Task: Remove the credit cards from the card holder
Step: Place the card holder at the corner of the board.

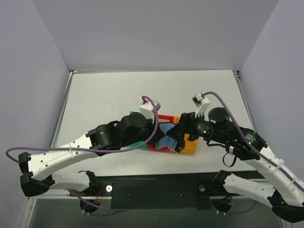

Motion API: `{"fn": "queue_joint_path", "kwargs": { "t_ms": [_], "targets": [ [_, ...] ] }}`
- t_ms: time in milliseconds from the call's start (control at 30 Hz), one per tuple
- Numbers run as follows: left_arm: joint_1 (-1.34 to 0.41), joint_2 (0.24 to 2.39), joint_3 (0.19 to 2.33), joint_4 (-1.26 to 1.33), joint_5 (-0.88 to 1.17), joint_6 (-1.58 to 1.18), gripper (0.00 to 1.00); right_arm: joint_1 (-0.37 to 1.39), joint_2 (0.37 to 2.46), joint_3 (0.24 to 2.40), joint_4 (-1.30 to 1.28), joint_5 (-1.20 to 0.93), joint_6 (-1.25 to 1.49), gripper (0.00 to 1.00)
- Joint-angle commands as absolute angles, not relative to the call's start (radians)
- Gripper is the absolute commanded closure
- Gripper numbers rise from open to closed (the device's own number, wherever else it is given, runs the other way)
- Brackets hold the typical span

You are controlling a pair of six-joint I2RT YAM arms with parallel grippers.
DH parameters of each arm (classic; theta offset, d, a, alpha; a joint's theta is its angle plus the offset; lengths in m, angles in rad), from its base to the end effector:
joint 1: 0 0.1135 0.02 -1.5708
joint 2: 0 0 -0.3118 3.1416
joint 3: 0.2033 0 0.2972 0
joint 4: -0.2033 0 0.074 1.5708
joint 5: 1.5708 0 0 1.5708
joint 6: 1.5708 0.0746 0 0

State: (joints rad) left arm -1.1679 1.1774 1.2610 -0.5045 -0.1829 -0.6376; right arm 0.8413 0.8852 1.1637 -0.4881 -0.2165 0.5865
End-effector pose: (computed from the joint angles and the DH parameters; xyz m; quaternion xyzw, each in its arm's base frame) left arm 0.1380 -0.2891 0.4254 0.1711 0.8195 -0.3776 0.3956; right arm 0.1411 0.1818 0.4620 -0.1656 0.7577 0.4731 0.4178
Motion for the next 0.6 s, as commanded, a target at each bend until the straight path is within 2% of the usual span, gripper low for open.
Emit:
{"fn": "queue_joint_path", "kwargs": {
  "t_ms": [0,200,567],
  "targets": [
    [-1.175,1.167,1.289,-0.659,-0.368,-0.624,1.0,0.81,0.818,1.147,-0.44,-0.201,0.603,0.25],
    [-1.175,1.138,1.272,-0.6,-0.327,-0.615,1.0,0.787,0.844,1.118,-0.437,-0.264,0.615,0.23],
    [-1.175,1.065,1.203,-0.454,-0.192,-0.603,1.0,0.782,0.894,1.118,-0.431,-0.232,0.575,0.24]
  ]
}}
